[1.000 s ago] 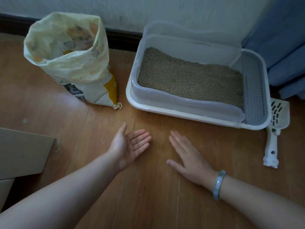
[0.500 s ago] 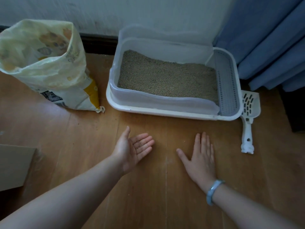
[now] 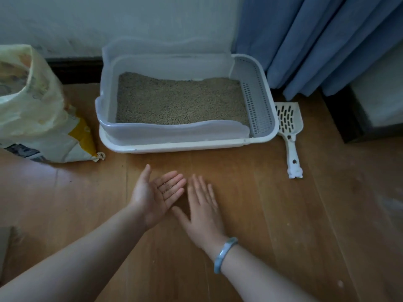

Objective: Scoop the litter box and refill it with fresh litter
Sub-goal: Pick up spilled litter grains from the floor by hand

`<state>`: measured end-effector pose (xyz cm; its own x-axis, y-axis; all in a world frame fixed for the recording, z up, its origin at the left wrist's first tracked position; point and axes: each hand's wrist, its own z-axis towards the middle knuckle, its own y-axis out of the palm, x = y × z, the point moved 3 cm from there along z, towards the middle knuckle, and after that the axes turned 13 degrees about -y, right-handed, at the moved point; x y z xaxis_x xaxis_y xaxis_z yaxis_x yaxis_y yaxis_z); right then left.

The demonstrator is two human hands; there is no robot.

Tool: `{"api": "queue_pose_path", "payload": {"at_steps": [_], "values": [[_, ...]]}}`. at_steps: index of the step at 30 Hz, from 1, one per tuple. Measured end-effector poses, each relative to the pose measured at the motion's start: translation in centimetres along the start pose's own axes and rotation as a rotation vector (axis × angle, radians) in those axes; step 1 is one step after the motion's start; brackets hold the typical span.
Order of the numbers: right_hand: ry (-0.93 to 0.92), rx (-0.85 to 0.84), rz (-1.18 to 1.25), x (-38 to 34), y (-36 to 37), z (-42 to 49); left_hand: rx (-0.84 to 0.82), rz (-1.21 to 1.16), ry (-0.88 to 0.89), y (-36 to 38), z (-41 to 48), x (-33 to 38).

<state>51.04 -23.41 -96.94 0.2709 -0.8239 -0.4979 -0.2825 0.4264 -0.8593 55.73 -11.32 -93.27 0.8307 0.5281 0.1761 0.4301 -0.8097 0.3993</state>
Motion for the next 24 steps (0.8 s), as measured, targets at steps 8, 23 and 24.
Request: {"api": "queue_pose_path", "payload": {"at_steps": [8, 23, 24], "values": [[0.292, -0.063, -0.106, 2.6, -0.5, -0.6, 0.051, -0.073, 0.057, -3.4, -1.1, 2.1], [-0.450, -0.233, -0.010, -0.6, -1.5, 7.8, 0.092, -0.182, 0.112, -7.3, -2.7, 3.9], [-0.529, -0.274, -0.061, -0.8, -1.7, 9.2, 0.093, -0.193, 0.110, -7.6, -2.7, 3.9]]}}
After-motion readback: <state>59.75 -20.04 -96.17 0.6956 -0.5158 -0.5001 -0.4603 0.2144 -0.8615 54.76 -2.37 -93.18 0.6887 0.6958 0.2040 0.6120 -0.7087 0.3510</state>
